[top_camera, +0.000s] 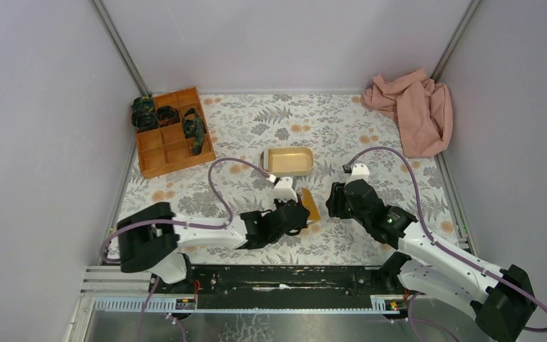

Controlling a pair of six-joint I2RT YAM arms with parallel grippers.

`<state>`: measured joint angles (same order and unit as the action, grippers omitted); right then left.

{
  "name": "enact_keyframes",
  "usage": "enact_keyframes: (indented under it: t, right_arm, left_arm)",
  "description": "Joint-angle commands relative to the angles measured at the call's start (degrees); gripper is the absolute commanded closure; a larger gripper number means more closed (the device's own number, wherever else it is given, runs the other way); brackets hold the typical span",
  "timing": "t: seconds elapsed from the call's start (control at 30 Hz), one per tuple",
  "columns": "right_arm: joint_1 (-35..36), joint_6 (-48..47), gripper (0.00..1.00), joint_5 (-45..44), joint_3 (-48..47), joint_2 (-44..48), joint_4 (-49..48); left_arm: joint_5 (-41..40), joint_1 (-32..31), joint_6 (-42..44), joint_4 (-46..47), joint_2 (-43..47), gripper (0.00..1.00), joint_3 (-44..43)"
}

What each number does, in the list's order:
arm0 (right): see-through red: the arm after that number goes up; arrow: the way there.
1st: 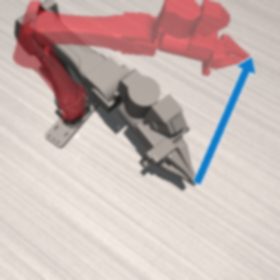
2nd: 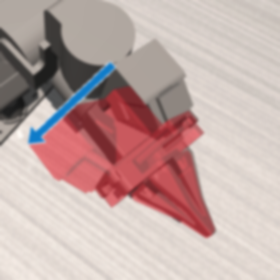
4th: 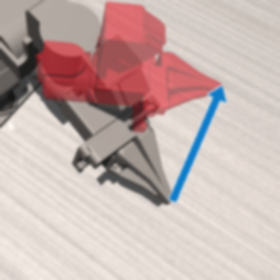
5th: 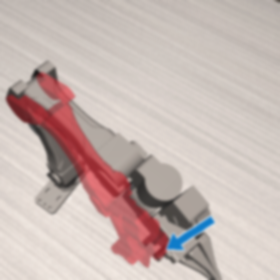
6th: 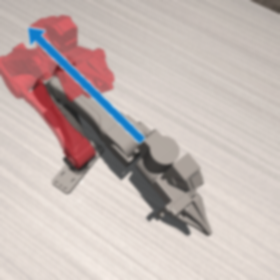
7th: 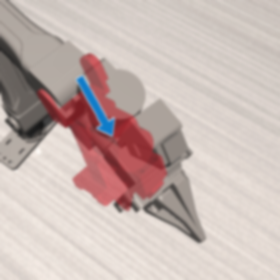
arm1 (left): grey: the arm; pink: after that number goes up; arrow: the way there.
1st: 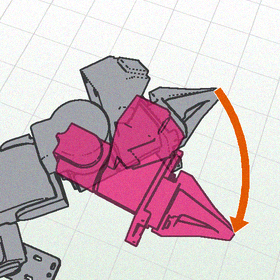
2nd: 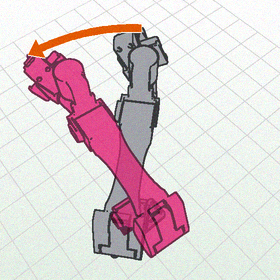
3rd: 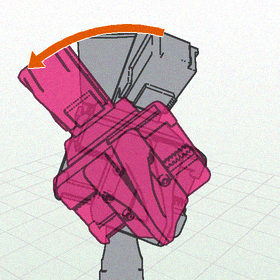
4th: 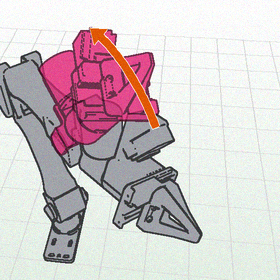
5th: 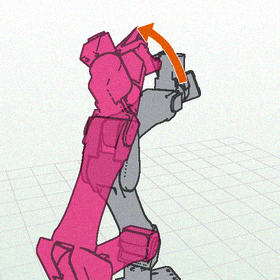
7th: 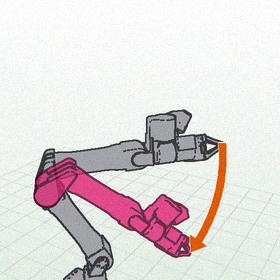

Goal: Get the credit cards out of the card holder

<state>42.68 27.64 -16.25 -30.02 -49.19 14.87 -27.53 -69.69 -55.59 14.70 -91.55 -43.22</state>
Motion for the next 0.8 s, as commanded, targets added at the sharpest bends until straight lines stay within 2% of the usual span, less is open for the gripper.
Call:
enact_keyframes:
  t: [0.0, 0.1, 0.23, 0.4, 0.5, 0.6, 0.77]
  right_arm:
    - [-0.4, -0.1, 0.46, 3.0, -2.8, 0.6, 0.9]
    - [-0.4, 0.2, 0.46, 2.5, -2.8, 2.1, 0.7]
    - [-0.4, -0.1, 0.46, 0.9, -2.1, 2.7, 0.8]
    - [-0.4, -0.2, 0.46, -0.5, -1.3, 3.3, 2.9]
    - [-0.4, 0.5, 0.47, -1.8, -0.2, 7.8, 3.8]
    - [-0.4, 0.6, 0.48, -3.9, -1.0, 12.6, 5.3]
    - [-0.4, 0.4, 0.49, -6.2, -3.2, 15.0, 7.9]
  left_arm:
    - [-9.7, -0.1, -0.3, -18.5, 8.1, 1.00, -3.1]
    - [-12.0, 0.1, 2.8, -26.7, 10.2, 1.00, -6.9]
    - [-13.5, 0.3, 8.7, -39.2, 5.9, 1.00, -15.9]
    - [-12.9, -1.3, 13.9, -40.0, -1.5, 1.00, -21.6]
    - [-15.8, -4.5, 15.9, -41.2, -9.1, 1.00, -26.7]
    - [-19.9, -7.8, 14.1, -48.8, -17.9, 1.00, -34.9]
    - [-23.6, -10.2, 11.8, -57.6, -30.8, 1.00, -46.9]
